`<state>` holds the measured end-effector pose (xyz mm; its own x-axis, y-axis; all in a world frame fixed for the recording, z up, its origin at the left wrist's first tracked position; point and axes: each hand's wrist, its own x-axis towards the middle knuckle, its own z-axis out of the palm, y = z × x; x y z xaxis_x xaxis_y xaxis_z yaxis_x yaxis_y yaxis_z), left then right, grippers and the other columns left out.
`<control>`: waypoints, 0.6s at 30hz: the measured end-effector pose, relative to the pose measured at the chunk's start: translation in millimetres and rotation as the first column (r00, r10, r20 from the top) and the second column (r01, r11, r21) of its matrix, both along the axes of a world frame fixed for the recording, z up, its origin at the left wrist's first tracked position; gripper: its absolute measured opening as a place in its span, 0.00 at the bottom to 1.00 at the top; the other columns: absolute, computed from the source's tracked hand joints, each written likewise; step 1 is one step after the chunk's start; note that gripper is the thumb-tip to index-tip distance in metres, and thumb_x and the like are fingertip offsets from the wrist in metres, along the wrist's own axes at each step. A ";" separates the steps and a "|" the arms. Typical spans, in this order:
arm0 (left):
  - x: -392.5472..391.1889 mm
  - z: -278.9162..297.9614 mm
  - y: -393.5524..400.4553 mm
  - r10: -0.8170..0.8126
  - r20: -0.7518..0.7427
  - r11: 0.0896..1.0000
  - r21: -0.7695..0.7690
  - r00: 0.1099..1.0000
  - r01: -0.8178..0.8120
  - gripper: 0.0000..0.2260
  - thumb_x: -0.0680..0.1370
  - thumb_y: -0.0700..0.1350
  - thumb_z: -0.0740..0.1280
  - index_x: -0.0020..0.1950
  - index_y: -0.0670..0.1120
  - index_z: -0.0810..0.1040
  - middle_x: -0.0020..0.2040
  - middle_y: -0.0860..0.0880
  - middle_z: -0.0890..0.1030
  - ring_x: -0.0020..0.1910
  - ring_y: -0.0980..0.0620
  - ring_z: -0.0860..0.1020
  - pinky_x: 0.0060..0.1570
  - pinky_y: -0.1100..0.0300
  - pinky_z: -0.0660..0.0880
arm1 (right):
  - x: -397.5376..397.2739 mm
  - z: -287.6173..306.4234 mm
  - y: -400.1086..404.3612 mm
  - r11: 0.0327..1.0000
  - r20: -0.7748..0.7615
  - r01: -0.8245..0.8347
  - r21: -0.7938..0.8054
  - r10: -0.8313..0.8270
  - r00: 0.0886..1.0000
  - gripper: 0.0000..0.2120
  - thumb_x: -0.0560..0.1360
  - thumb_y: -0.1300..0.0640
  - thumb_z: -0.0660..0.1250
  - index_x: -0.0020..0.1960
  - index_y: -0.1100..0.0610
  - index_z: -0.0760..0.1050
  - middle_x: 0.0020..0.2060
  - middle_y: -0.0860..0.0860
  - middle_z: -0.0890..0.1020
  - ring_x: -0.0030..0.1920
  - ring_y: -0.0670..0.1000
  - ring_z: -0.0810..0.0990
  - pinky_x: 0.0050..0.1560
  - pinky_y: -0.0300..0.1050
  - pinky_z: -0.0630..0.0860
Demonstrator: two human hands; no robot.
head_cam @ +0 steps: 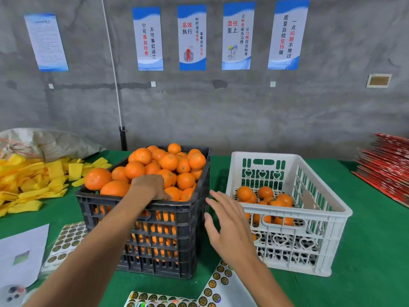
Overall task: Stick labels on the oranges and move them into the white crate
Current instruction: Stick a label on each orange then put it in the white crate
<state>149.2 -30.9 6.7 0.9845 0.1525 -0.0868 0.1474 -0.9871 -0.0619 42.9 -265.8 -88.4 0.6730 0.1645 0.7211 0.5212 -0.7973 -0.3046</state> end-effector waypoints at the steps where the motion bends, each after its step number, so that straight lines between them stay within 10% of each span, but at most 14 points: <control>1: 1.4 -0.9 -2.1 0.030 -0.049 0.999 -0.011 0.998 -0.030 0.30 0.75 0.68 0.69 0.68 0.48 0.76 0.49 0.51 0.78 0.52 0.46 0.78 0.46 0.51 0.73 | -0.4 -2.9 0.7 1.000 -0.007 -0.004 0.010 0.004 1.000 0.19 0.82 0.51 0.64 0.71 0.53 0.76 0.73 0.46 0.74 0.75 0.48 0.68 0.78 0.43 0.57; 4: 5.9 -3.2 -5.1 0.082 -0.113 0.995 -0.044 0.990 -0.088 0.34 0.77 0.66 0.68 0.78 0.53 0.67 0.66 0.48 0.76 0.61 0.44 0.78 0.45 0.54 0.71 | -2.1 -12.0 1.4 0.999 -0.040 -0.024 0.039 0.026 0.999 0.18 0.82 0.50 0.63 0.71 0.52 0.76 0.73 0.44 0.73 0.75 0.46 0.68 0.77 0.41 0.59; 7: 9.0 -8.4 -2.2 0.128 -0.089 0.986 -0.100 0.988 -0.137 0.27 0.78 0.58 0.72 0.73 0.48 0.73 0.55 0.47 0.79 0.50 0.47 0.80 0.39 0.56 0.74 | -4.3 -19.5 -0.2 0.997 -0.058 -0.043 0.058 0.046 0.997 0.18 0.83 0.50 0.63 0.71 0.51 0.76 0.73 0.43 0.73 0.75 0.45 0.68 0.77 0.43 0.61; 11: -2.8 -14.7 -4.2 0.163 0.329 0.970 -0.228 0.930 -0.089 0.18 0.82 0.48 0.67 0.71 0.45 0.73 0.65 0.38 0.76 0.59 0.36 0.80 0.51 0.46 0.79 | -9.4 -21.0 -0.2 0.993 -0.078 -0.060 0.103 0.068 0.995 0.18 0.82 0.51 0.65 0.71 0.52 0.76 0.73 0.43 0.73 0.74 0.45 0.68 0.77 0.47 0.64; 15: -42.3 -20.7 -21.1 -0.042 0.848 0.828 -0.266 0.528 0.493 0.24 0.80 0.52 0.71 0.75 0.53 0.71 0.70 0.46 0.71 0.53 0.46 0.80 0.43 0.48 0.82 | -14.6 -11.6 6.8 0.964 -0.061 -0.119 0.239 0.137 0.989 0.20 0.82 0.52 0.66 0.74 0.50 0.73 0.71 0.41 0.74 0.73 0.41 0.69 0.75 0.41 0.65; 18: -76.1 -48.0 -42.6 -0.232 0.925 0.648 -0.085 0.302 0.757 0.25 0.79 0.50 0.74 0.74 0.53 0.72 0.71 0.51 0.71 0.60 0.52 0.77 0.44 0.52 0.83 | -17.0 -8.9 9.7 0.943 -0.068 -0.137 0.302 0.165 0.984 0.23 0.83 0.55 0.65 0.77 0.48 0.67 0.71 0.41 0.73 0.72 0.39 0.68 0.73 0.33 0.63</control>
